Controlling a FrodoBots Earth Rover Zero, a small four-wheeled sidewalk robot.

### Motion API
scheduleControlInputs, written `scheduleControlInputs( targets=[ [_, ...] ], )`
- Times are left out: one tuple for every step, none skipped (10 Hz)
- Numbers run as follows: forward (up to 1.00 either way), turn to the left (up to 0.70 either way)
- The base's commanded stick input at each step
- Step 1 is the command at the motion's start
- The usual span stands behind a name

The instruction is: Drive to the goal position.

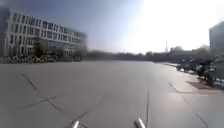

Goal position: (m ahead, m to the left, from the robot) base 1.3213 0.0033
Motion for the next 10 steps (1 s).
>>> scheduleControlInputs(
  targets=[
    [1.00, 0.00],
    [1.00, 0.00],
    [1.00, 0.00],
    [1.00, 0.00],
    [1.00, 0.11],
    [1.00, 0.02],
    [1.00, 0.07],
    [1.00, -0.12],
    [1.00, -0.36],
    [1.00, -0.39]
  ],
)
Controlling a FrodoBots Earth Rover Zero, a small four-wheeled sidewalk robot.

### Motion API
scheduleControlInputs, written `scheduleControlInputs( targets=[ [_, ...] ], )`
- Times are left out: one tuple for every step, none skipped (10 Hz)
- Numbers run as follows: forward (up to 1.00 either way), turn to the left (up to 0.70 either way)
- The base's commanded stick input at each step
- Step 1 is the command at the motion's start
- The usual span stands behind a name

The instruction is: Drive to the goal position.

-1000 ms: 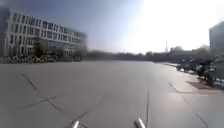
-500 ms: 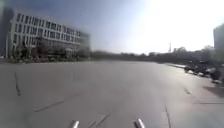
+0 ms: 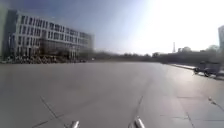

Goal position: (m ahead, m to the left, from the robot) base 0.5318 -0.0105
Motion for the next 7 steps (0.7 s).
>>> scheduleControlInputs(
  targets=[
    [1.00, -0.40],
    [1.00, -0.40],
    [1.00, -0.40],
    [1.00, -0.32],
    [1.00, 0.01],
    [1.00, 0.04],
    [1.00, 0.02]
  ],
)
